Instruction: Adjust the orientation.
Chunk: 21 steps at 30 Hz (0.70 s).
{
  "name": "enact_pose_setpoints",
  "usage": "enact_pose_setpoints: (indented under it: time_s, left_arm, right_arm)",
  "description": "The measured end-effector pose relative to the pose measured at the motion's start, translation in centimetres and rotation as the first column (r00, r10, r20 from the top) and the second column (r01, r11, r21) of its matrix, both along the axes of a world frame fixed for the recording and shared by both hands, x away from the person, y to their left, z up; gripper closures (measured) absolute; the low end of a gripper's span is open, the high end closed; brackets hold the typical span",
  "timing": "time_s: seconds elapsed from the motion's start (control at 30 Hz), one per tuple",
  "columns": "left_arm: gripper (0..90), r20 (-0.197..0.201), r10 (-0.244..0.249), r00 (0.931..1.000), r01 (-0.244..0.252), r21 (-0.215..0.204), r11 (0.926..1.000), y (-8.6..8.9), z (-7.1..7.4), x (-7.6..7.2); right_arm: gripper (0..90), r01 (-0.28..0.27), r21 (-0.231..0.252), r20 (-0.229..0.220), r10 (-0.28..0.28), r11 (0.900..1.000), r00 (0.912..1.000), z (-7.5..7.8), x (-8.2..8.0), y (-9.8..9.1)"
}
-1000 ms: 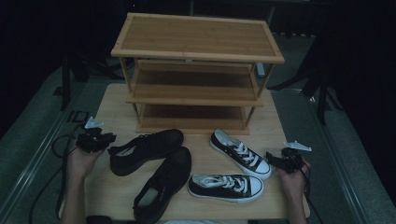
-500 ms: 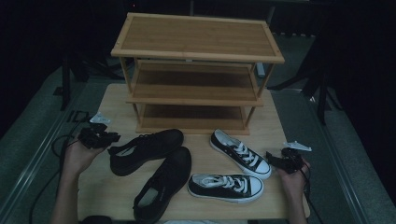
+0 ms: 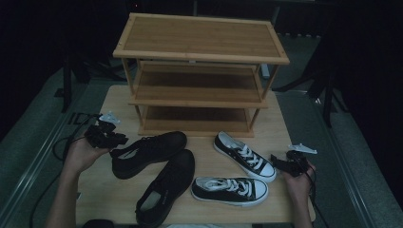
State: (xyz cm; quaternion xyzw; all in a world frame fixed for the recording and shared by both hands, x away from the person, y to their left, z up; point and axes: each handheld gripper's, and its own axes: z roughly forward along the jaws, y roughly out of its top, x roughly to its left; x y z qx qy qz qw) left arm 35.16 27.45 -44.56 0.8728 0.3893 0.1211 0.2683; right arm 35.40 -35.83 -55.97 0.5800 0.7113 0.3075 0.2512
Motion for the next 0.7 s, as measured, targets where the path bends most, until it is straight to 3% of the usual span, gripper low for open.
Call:
enact_pose_setpoints:
  time_s: [0.3,0.7]
  left_arm:
    - [76.0,-0.018,-0.045,0.9988,0.045,0.018,0.9988,-0.7,1.0,-0.2]
    - [75.1,-0.06,-0.097,0.9935,0.101,0.079,0.9917,-2.3,1.3,-0.2]
  right_arm:
    - [18.9,-0.001,0.0,0.0,0.001,1.0,1.0,0.0,0.0,0.0]
    - [18.9,-0.001,0.0,0.0,0.001,1.0,1.0,0.0,0.0,0.0]
